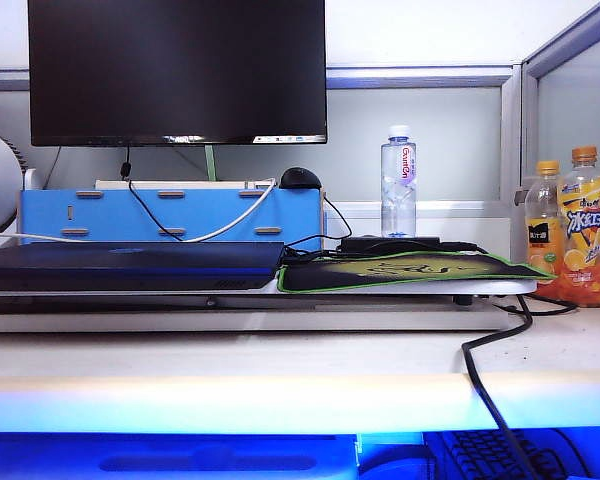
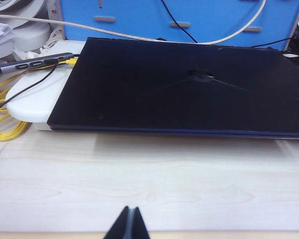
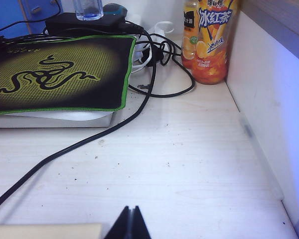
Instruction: Pick up the mineral water bottle and place it on the laptop.
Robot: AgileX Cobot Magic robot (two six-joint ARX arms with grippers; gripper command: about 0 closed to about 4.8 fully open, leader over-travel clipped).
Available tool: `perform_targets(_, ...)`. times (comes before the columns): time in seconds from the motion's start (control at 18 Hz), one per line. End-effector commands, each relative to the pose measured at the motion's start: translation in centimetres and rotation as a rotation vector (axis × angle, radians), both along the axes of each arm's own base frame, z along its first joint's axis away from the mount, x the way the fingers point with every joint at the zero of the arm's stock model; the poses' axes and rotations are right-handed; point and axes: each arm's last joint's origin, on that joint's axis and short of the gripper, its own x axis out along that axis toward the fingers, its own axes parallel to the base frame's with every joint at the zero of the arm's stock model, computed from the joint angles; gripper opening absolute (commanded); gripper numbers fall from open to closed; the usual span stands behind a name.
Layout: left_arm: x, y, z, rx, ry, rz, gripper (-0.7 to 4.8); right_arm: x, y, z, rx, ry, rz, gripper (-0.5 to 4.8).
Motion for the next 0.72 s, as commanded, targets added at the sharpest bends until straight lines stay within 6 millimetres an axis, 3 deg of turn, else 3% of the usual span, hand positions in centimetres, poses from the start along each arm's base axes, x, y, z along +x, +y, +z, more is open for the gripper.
perform_targets(0.06, 0.00, 0.00, 0.09, 0.000, -0.006, -0.002, -0.02, 0.03, 0.00, 0.08, 0.001, -0.013, 0.000, -0.05)
perform_targets(0.72, 0.00, 0.00, 0.09, 0.000, -0.006, -0.002, -0.02, 0.04, 0.00, 0.15, 0.004, -0.019, -0.001, -0.05)
